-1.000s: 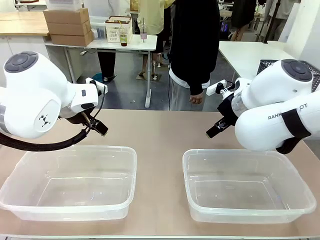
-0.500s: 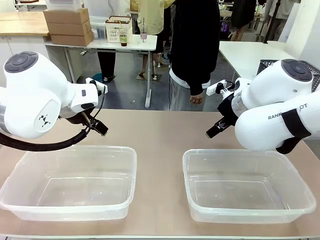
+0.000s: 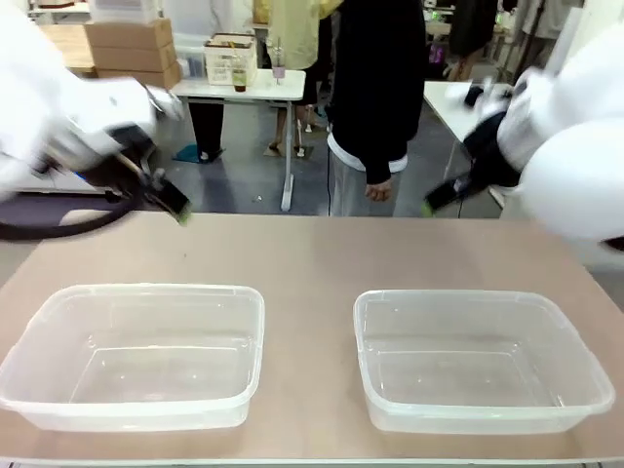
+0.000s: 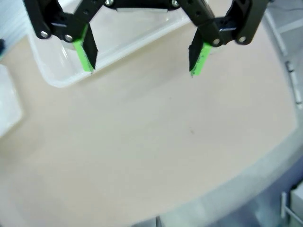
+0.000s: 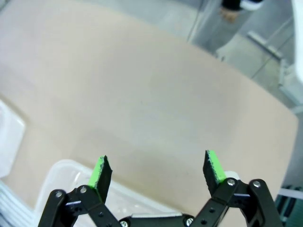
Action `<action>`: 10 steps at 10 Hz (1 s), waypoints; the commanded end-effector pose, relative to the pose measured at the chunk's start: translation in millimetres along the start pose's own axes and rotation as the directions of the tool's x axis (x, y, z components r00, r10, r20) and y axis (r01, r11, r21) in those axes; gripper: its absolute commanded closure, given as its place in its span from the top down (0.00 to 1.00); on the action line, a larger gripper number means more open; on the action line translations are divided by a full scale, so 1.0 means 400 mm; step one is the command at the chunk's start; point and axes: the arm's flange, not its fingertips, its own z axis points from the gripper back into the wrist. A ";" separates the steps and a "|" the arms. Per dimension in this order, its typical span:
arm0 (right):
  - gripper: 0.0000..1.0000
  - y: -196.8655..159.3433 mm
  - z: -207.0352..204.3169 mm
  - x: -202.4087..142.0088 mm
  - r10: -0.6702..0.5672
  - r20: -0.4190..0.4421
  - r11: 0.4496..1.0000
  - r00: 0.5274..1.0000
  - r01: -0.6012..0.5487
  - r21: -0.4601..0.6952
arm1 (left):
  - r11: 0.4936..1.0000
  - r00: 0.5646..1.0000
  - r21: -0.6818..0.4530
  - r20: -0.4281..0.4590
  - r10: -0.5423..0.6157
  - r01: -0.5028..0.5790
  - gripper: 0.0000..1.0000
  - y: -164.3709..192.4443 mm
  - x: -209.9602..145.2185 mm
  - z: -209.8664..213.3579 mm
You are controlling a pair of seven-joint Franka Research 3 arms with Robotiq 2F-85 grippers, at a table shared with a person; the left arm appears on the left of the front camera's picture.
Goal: Sort the waste into each basket.
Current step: Pick up the Organizing box on the left side of the table and lift it.
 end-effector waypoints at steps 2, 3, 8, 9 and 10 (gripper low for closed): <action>1.00 0.000 0.000 0.000 0.000 0.000 1.000 1.000 0.000 0.000 | 1.000 1.000 0.000 0.000 0.000 0.000 1.00 0.000 0.000 0.000; 1.00 0.016 0.096 0.002 -0.029 0.036 0.997 0.999 0.032 -0.071 | 1.000 0.997 0.010 0.072 -0.012 0.012 1.00 -0.011 0.003 0.106; 1.00 -0.282 0.211 -0.172 -0.755 -0.272 0.262 0.596 0.655 0.709 | 0.465 0.951 -0.872 0.000 0.310 -0.151 1.00 0.228 -0.166 0.101; 1.00 -0.335 0.241 -0.237 -0.833 -0.229 0.190 0.503 0.649 0.736 | 0.407 0.902 -0.887 -0.023 0.431 -0.218 1.00 0.274 -0.225 0.090; 1.00 -0.367 0.260 -0.280 -0.880 -0.185 0.174 0.438 0.658 0.732 | 0.398 0.859 -0.881 -0.019 0.511 -0.256 1.00 0.301 -0.266 0.090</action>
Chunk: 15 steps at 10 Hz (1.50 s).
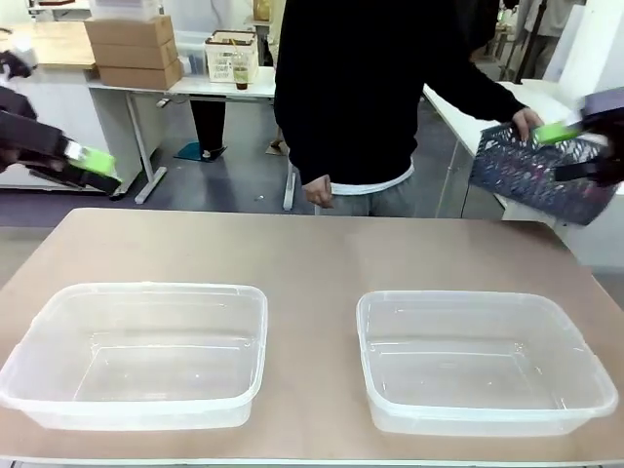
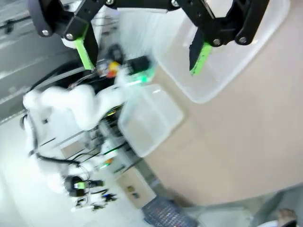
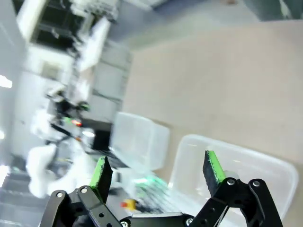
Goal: Sort the waste into each basket.
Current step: Pick up the Organizing box on the left side of the table and lift it.
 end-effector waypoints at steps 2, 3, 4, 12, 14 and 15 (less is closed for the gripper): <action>1.00 0.000 0.000 0.000 0.000 0.000 1.000 1.000 0.000 0.000 | 1.000 1.000 0.000 0.000 0.000 0.000 1.00 0.000 0.000 0.000; 1.00 0.000 0.000 0.000 0.000 0.000 1.000 1.000 0.000 0.000 | 1.000 1.000 0.000 0.000 0.000 0.000 1.00 0.000 0.000 0.000; 1.00 0.000 0.000 0.000 0.000 0.000 1.000 1.000 0.000 0.000 | 1.000 1.000 0.000 0.000 0.000 0.000 1.00 0.000 0.000 0.000; 1.00 0.166 -0.334 0.013 0.022 -0.194 1.000 0.981 -0.025 -0.011 | 0.954 0.964 0.298 -0.242 0.113 -0.037 1.00 -0.049 -0.046 0.091; 1.00 0.346 -0.585 -0.034 0.079 -0.191 0.989 0.979 -0.101 -0.110 | 0.876 0.927 0.478 -0.295 0.232 -0.068 1.00 -0.186 -0.116 0.214; 1.00 0.402 -0.663 -0.083 0.136 -0.255 0.978 0.957 -0.170 -0.118 | 0.792 0.920 0.607 -0.271 0.284 -0.066 1.00 -0.244 -0.128 0.241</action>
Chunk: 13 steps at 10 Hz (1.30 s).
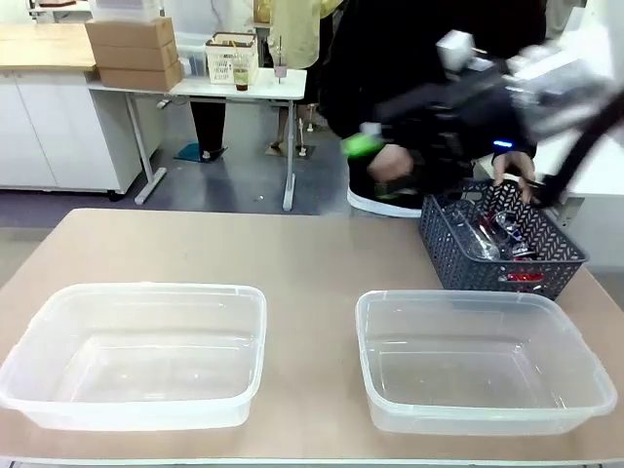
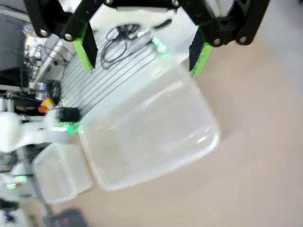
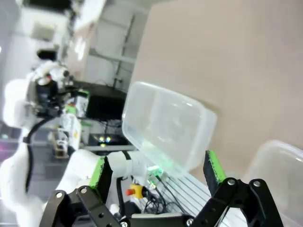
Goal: Sort the waste into each basket.
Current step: Pick up the Organizing box on the left side of the table and lift it.
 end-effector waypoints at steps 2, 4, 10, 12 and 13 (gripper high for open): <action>1.00 -0.006 -0.079 0.045 0.132 -0.057 0.981 0.990 -0.138 -0.133 | 0.958 0.963 -0.128 -0.045 -0.264 0.257 1.00 -0.129 0.008 0.015; 1.00 0.069 -0.086 0.000 0.051 -0.041 0.998 0.998 -0.053 -0.037 | 0.996 0.999 0.089 -0.030 0.016 -0.013 1.00 -0.044 -0.041 0.050; 1.00 0.144 -0.476 -0.056 -0.266 -0.317 0.825 0.910 0.045 -0.564 | 0.992 0.982 0.074 -0.154 0.109 -0.098 1.00 -0.082 -0.095 -0.233; 1.00 0.104 -0.493 -0.088 -0.336 -0.441 0.799 0.832 0.005 -0.601 | 0.988 0.936 0.015 -0.319 0.151 -0.154 1.00 -0.096 -0.149 -0.376; 1.00 0.104 -0.476 -0.129 -0.261 -0.297 0.826 0.919 0.053 -0.561 | 0.996 0.981 0.042 -0.177 0.079 -0.073 1.00 -0.070 -0.034 -0.134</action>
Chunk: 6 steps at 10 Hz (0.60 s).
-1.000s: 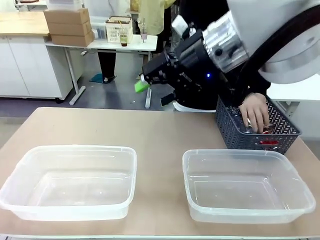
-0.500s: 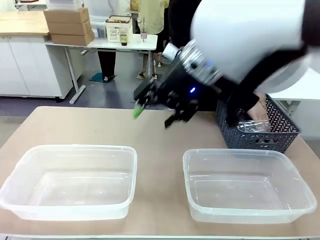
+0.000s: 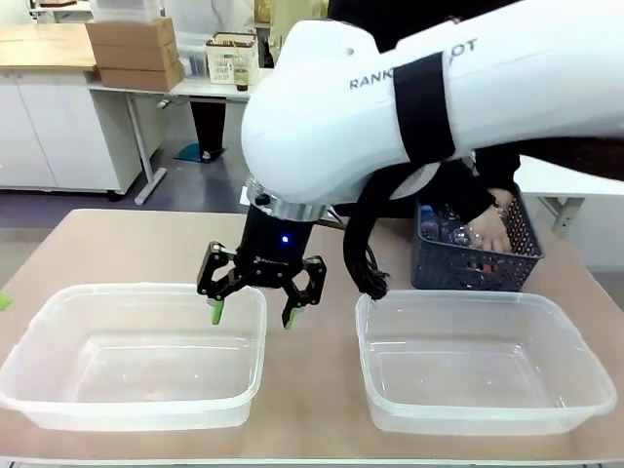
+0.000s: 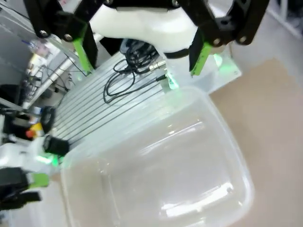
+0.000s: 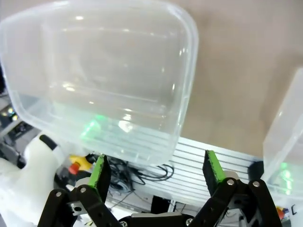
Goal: Sort the waste into each basket.
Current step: Pick up the Organizing box on the left side of the table and lift it.
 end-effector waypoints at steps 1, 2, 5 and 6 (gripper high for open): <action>1.00 -0.007 0.038 -0.027 -0.004 0.108 1.000 0.994 0.001 0.026 | 0.999 0.996 0.020 0.086 -0.030 0.029 1.00 0.011 -0.021 0.042; 1.00 0.000 0.000 0.000 0.000 0.000 1.000 1.000 0.000 0.000 | 1.000 1.000 0.000 0.000 0.000 0.000 1.00 0.000 0.000 0.000; 1.00 0.030 -0.116 0.044 -0.224 -0.068 0.967 0.972 0.212 -0.144 | 0.990 0.991 0.113 -0.091 0.096 -0.085 1.00 0.043 0.014 -0.214; 1.00 0.017 -0.138 0.053 -0.261 -0.075 0.958 0.963 0.248 -0.143 | 0.985 0.991 0.143 -0.079 0.113 -0.101 1.00 0.057 0.005 -0.280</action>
